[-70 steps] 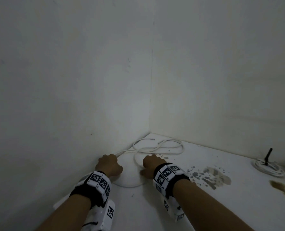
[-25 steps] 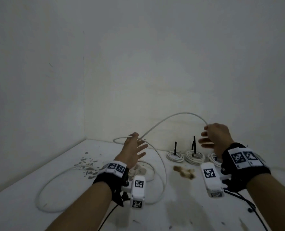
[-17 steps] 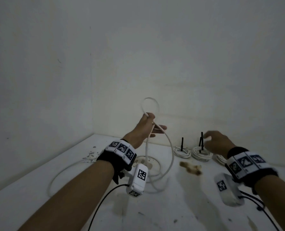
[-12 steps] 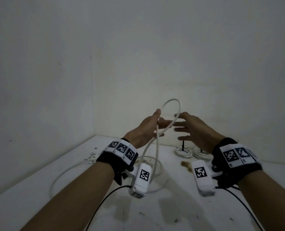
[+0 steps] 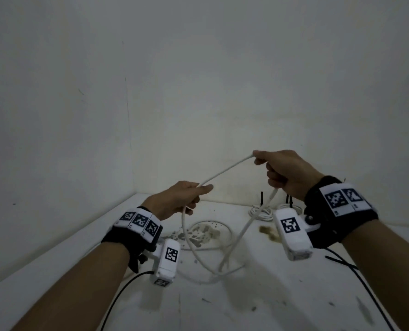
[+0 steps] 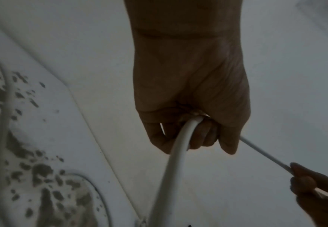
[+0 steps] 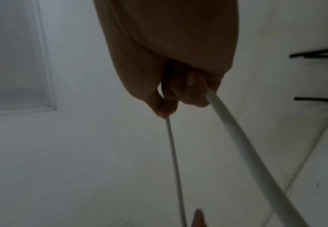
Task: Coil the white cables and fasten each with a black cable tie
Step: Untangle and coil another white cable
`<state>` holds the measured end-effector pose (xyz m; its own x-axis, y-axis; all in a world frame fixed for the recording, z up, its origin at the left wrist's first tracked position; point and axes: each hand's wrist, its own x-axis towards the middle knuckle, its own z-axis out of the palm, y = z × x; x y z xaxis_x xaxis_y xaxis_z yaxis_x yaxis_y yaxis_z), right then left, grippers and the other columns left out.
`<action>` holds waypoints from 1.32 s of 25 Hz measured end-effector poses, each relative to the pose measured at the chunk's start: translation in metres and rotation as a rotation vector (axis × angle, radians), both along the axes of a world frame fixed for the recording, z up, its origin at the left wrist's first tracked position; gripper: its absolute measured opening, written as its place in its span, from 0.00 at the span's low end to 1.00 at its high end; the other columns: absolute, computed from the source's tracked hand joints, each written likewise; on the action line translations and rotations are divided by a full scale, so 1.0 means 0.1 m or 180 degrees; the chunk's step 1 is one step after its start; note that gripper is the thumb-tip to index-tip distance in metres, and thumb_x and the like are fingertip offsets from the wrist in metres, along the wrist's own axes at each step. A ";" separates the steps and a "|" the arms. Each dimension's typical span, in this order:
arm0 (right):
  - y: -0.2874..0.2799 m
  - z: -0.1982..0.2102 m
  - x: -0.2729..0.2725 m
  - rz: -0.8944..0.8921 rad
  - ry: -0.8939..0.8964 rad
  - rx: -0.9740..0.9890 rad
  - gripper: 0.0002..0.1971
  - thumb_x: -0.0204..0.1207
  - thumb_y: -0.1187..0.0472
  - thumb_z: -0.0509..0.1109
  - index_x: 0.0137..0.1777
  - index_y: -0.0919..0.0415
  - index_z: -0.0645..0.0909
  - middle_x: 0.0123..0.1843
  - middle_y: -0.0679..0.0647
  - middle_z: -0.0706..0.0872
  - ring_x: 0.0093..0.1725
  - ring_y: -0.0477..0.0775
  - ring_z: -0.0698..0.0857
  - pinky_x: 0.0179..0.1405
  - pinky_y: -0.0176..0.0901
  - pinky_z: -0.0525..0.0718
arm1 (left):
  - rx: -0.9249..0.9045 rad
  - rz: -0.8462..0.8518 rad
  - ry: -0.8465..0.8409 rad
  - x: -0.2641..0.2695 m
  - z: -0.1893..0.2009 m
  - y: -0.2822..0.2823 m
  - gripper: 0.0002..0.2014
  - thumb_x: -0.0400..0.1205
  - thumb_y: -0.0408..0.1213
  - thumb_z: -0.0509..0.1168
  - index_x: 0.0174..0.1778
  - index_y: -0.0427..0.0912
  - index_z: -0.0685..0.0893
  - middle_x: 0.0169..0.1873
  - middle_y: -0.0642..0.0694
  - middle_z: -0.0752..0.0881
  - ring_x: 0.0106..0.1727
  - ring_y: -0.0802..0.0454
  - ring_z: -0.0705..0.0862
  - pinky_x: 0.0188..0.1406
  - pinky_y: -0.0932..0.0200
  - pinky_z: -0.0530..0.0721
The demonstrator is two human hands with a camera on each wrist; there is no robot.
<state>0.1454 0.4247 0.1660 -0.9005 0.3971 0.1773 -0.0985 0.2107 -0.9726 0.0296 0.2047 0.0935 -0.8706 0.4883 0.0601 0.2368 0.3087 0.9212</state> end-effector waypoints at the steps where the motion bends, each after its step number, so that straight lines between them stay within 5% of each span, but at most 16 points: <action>1: 0.05 -0.01 -0.03 0.0004 -0.0142 0.0324 0.15 0.80 0.54 0.74 0.44 0.68 0.86 0.25 0.49 0.58 0.22 0.49 0.58 0.19 0.39 0.59 | -0.0301 0.0389 0.0262 -0.07 -0.05 -0.06 0.21 0.78 0.60 0.69 0.33 0.45 0.78 0.27 0.48 0.77 0.28 0.53 0.76 0.31 0.59 0.80; 4: 0.14 -0.01 -0.06 -0.0205 -0.0228 0.1098 0.17 0.80 0.52 0.74 0.44 0.68 0.88 0.26 0.51 0.61 0.24 0.51 0.60 0.20 0.38 0.60 | -0.1012 0.1387 0.1042 -0.25 -0.21 -0.28 0.30 0.73 0.71 0.64 0.23 0.47 0.72 0.20 0.50 0.78 0.24 0.49 0.84 0.31 0.62 0.78; 7: 0.22 -0.03 -0.06 -0.0213 -0.0309 0.1210 0.16 0.86 0.54 0.66 0.50 0.69 0.84 0.35 0.59 0.74 0.24 0.54 0.72 0.19 0.41 0.74 | -0.0681 0.1428 0.0299 -0.29 -0.30 -0.40 0.28 0.73 0.69 0.68 0.32 0.44 0.76 0.29 0.46 0.80 0.31 0.48 0.81 0.30 0.63 0.77; 8: 0.20 -0.06 -0.07 -0.0157 -0.0505 0.1504 0.15 0.87 0.55 0.64 0.57 0.68 0.83 0.45 0.63 0.80 0.33 0.59 0.81 0.28 0.47 0.84 | -0.0512 0.1359 0.0024 -0.26 -0.29 -0.40 0.26 0.74 0.65 0.70 0.34 0.43 0.77 0.32 0.47 0.79 0.32 0.50 0.78 0.29 0.63 0.74; 9: 0.18 -0.13 -0.10 -0.0206 -0.0783 0.2135 0.18 0.87 0.55 0.63 0.69 0.67 0.77 0.59 0.67 0.80 0.50 0.65 0.85 0.47 0.55 0.87 | -0.0428 0.1274 -0.0051 -0.23 -0.28 -0.38 0.24 0.75 0.61 0.71 0.34 0.43 0.77 0.30 0.48 0.77 0.29 0.53 0.75 0.26 0.63 0.70; 10: 0.14 -0.21 -0.15 -0.0357 -0.1067 0.2956 0.26 0.86 0.53 0.62 0.81 0.62 0.66 0.75 0.70 0.71 0.70 0.69 0.77 0.67 0.61 0.79 | -0.0392 0.1154 0.0002 -0.20 -0.25 -0.34 0.22 0.76 0.58 0.73 0.30 0.44 0.75 0.26 0.50 0.74 0.25 0.55 0.72 0.23 0.64 0.66; 12: -0.08 -0.37 -0.21 -0.0305 -0.0910 0.4137 0.39 0.85 0.48 0.62 0.88 0.50 0.43 0.88 0.63 0.49 0.87 0.66 0.49 0.82 0.69 0.53 | -0.0512 0.0694 0.0282 -0.11 -0.15 -0.19 0.23 0.77 0.53 0.74 0.27 0.43 0.72 0.19 0.53 0.66 0.19 0.57 0.64 0.20 0.66 0.59; 14: -0.33 -0.50 -0.30 0.0281 -0.0670 0.4479 0.34 0.86 0.43 0.58 0.88 0.46 0.48 0.89 0.57 0.52 0.88 0.62 0.46 0.81 0.72 0.48 | -0.0548 0.0191 0.0515 -0.02 -0.06 -0.04 0.21 0.77 0.53 0.74 0.31 0.41 0.75 0.19 0.53 0.63 0.20 0.55 0.60 0.20 0.64 0.58; 16: -0.43 -0.61 -0.40 0.0593 -0.0539 0.4305 0.20 0.88 0.45 0.55 0.77 0.48 0.71 0.78 0.54 0.76 0.80 0.61 0.69 0.76 0.65 0.65 | -0.0379 -0.0108 0.0564 0.05 0.00 0.04 0.20 0.77 0.53 0.73 0.32 0.39 0.83 0.21 0.50 0.66 0.21 0.55 0.62 0.20 0.63 0.61; 18: -0.35 -0.67 -0.46 0.0283 -0.0011 0.3689 0.13 0.88 0.48 0.57 0.58 0.50 0.81 0.57 0.52 0.88 0.58 0.59 0.84 0.60 0.55 0.79 | -0.0073 -0.0147 0.0432 0.08 -0.03 0.02 0.17 0.77 0.50 0.74 0.34 0.39 0.86 0.22 0.48 0.72 0.21 0.54 0.68 0.22 0.63 0.69; 21: -0.09 -0.72 -0.47 -0.0675 0.0789 0.2060 0.15 0.87 0.47 0.60 0.44 0.55 0.79 0.32 0.53 0.83 0.34 0.57 0.81 0.37 0.46 0.77 | 0.0890 0.0123 -0.0387 0.04 -0.22 -0.14 0.19 0.79 0.50 0.72 0.28 0.44 0.78 0.21 0.49 0.72 0.22 0.53 0.73 0.30 0.59 0.77; 23: 0.02 -0.83 -0.46 -0.0879 0.0754 0.1453 0.18 0.86 0.45 0.61 0.42 0.56 0.81 0.26 0.53 0.79 0.28 0.55 0.78 0.34 0.47 0.80 | 0.1955 0.0030 -0.1231 -0.05 -0.36 -0.18 0.21 0.82 0.51 0.68 0.26 0.48 0.70 0.20 0.53 0.64 0.18 0.56 0.62 0.24 0.62 0.71; 26: 0.00 -1.15 -0.54 -0.0462 0.0115 0.1556 0.21 0.86 0.42 0.58 0.50 0.59 0.82 0.37 0.58 0.86 0.39 0.59 0.85 0.50 0.57 0.86 | 0.3338 -0.0376 -0.1859 -0.10 -0.39 -0.07 0.15 0.85 0.48 0.58 0.34 0.46 0.73 0.19 0.54 0.60 0.19 0.57 0.51 0.15 0.64 0.55; 28: -0.05 -1.41 -0.56 0.0369 -0.0791 0.1826 0.22 0.87 0.41 0.53 0.60 0.59 0.77 0.52 0.61 0.89 0.51 0.58 0.85 0.59 0.51 0.81 | 0.3842 -0.0420 -0.1747 -0.13 -0.32 0.06 0.12 0.87 0.43 0.54 0.42 0.43 0.78 0.22 0.53 0.63 0.18 0.58 0.55 0.16 0.64 0.55; 30: -0.11 -1.59 -0.53 0.0937 -0.1483 0.2347 0.17 0.89 0.44 0.52 0.60 0.56 0.73 0.61 0.61 0.86 0.57 0.57 0.84 0.57 0.45 0.76 | 0.4055 -0.0352 -0.1524 -0.15 -0.21 0.20 0.14 0.90 0.41 0.51 0.48 0.41 0.81 0.25 0.53 0.66 0.19 0.58 0.61 0.18 0.64 0.60; 33: -0.26 -1.47 -0.41 0.1170 -0.1549 0.3065 0.10 0.89 0.52 0.51 0.54 0.57 0.69 0.65 0.65 0.82 0.52 0.59 0.80 0.47 0.45 0.75 | 0.3894 -0.0156 -0.1139 -0.20 -0.20 0.42 0.15 0.91 0.41 0.50 0.54 0.41 0.81 0.28 0.52 0.74 0.24 0.58 0.70 0.26 0.63 0.68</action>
